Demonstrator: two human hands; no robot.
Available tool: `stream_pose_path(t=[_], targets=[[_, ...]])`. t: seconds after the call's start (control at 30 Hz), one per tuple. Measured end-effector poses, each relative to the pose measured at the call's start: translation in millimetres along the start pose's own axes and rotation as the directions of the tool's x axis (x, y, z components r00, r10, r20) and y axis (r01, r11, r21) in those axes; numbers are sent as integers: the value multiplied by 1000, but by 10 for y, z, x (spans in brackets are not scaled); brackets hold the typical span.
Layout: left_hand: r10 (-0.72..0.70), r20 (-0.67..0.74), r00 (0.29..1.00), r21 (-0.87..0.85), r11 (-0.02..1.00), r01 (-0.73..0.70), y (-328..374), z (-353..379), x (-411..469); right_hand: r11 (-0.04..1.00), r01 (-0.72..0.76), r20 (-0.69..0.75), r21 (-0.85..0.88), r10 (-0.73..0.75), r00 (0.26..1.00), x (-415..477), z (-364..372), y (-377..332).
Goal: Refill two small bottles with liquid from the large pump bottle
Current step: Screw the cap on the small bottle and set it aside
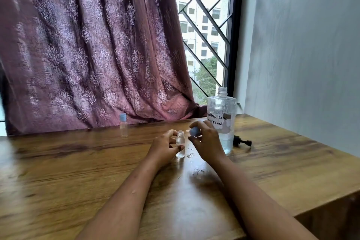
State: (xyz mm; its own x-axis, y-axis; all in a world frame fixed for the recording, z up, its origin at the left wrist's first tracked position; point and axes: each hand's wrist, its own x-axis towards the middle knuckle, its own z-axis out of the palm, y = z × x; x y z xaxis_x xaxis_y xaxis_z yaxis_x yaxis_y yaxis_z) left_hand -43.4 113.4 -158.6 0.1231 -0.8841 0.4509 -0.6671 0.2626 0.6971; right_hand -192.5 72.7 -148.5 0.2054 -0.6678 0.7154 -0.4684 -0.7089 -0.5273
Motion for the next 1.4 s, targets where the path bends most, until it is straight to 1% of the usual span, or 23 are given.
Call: stream_pose_path(t=[0.07,0.1,0.17,0.2,0.3,0.43,0.6,0.67,0.73,0.8,0.87,0.9,0.93,1.0,1.03,1.07,1.1,1.13,1.2,1.23,1.27,1.33,1.4], targets=[[5,7,1000,-20,1000,-5,9,0,-2,979,-55,-88,195,73,993,21,-23,-77],[6,12,1000,-31,1000,-6,12,9,-1,960,-83,-95,267,112,989,27,-30,-102],[14,22,1000,-62,998,-13,13,29,-2,939,-111,-56,325,137,989,39,-22,-107],[21,30,999,-80,997,-19,12,41,-3,941,-117,-15,317,128,992,37,-11,-96],[34,43,998,-96,995,-30,15,57,-5,973,-98,93,209,81,992,6,50,-74],[35,45,998,-107,994,-30,17,53,0,984,-93,140,149,73,988,33,25,-110],[36,54,998,-108,994,-30,30,27,-13,994,-100,330,49,79,941,217,-113,-182],[31,68,997,-120,993,-22,32,25,-10,993,-103,394,52,74,916,279,-166,-181],[30,79,996,-143,990,-18,16,25,-1,985,-117,467,124,46,883,295,-172,-168],[24,85,996,-148,989,-11,8,29,11,972,-127,507,197,10,862,271,-168,-142],[21,90,996,-155,988,-7,1,36,17,960,-121,495,251,-21,869,244,-171,-101],[23,93,995,-156,988,-8,3,35,14,961,-105,467,254,-27,884,231,-170,-92],[25,96,995,-148,989,-11,5,32,12,971,-77,417,225,-25,909,226,-162,-81],[27,94,995,-133,991,-14,9,34,10,996,-8,285,92,-18,958,209,-134,-63],[29,89,996,-127,992,-18,14,38,10,999,13,242,49,-25,970,197,-120,-59],[31,83,996,-120,993,-21,16,35,14,998,15,228,53,-26,973,190,-95,-51],[32,78,996,-119,993,-23,11,35,18,993,-20,245,112,-8,969,179,-74,-48],[35,80,996,-126,992,-25,11,33,16,974,-82,280,210,20,960,168,-64,-46],[31,86,996,-143,990,-19,-1,36,14,897,-197,362,396,45,931,140,-47,-48],[27,86,996,-148,989,-14,-5,35,12,863,-236,396,447,46,917,128,-51,-54],[23,84,996,-151,989,-10,-11,37,12,846,-254,410,469,46,911,119,-56,-55],[23,75,997,-145,989,-12,-28,40,20,868,-225,358,442,59,932,111,-80,-66],[24,70,997,-143,990,-13,-41,48,21,932,-178,254,317,97,962,110,-120,-87]])
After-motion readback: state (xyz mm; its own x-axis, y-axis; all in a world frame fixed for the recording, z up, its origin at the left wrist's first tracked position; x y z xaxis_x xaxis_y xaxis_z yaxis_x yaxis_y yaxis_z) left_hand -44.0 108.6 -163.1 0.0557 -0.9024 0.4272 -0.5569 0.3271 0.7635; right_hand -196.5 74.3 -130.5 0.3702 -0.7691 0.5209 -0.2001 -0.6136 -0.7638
